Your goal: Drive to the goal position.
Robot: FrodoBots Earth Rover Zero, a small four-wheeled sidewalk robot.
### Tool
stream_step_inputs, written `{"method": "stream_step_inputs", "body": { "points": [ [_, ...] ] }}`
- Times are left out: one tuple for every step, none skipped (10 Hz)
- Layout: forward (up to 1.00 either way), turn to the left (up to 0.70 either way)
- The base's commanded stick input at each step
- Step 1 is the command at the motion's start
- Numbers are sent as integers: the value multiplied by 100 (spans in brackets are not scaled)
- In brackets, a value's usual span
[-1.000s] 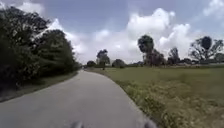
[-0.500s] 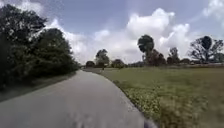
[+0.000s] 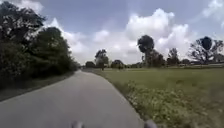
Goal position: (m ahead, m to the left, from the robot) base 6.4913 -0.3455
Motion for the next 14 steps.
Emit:
{"method": "stream_step_inputs", "body": {
  "points": [
    [85,0],
    [85,0],
    [85,0],
    [85,0],
    [85,19],
    [85,34],
    [85,14],
    [85,0],
    [85,0],
    [85,0],
    [85,0],
    [85,0],
    [85,0],
    [85,12]
  ]
}}
